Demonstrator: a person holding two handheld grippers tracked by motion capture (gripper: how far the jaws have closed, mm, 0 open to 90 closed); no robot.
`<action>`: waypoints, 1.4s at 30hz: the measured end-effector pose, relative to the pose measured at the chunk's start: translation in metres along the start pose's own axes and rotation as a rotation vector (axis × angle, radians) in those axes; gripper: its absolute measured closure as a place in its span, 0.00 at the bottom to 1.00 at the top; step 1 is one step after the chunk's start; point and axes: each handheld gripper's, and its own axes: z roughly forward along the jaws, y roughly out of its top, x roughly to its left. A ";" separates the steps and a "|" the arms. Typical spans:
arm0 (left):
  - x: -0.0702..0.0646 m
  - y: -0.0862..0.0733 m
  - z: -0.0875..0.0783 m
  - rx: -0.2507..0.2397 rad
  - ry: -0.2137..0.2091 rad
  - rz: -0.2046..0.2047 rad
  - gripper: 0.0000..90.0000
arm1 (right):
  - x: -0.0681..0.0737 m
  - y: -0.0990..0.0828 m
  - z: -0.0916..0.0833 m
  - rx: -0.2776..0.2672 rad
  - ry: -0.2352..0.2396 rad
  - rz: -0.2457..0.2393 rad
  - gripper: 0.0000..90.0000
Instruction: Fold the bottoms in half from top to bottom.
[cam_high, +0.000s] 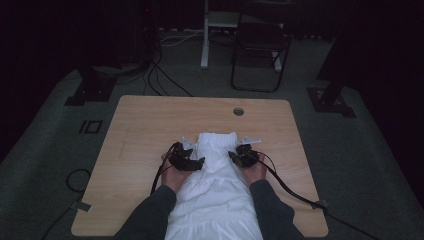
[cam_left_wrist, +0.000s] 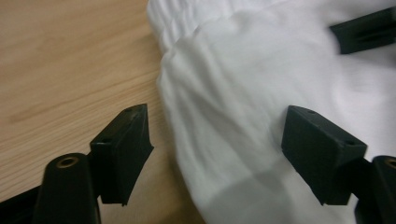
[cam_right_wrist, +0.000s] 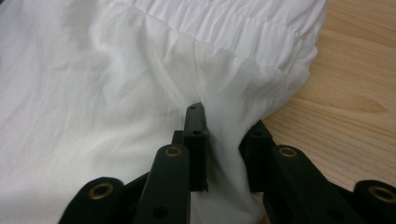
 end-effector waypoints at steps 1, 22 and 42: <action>0.000 0.000 0.005 0.011 0.005 0.011 0.26 | 0.000 0.000 0.000 -0.001 0.000 0.000 0.87; 0.008 -0.002 0.011 0.042 0.012 -0.018 0.20 | -0.002 0.001 0.000 0.008 -0.025 -0.014 0.73; 0.025 0.061 -0.017 -0.031 -0.141 0.059 0.96 | -0.026 0.055 -0.024 -0.055 0.069 0.028 0.95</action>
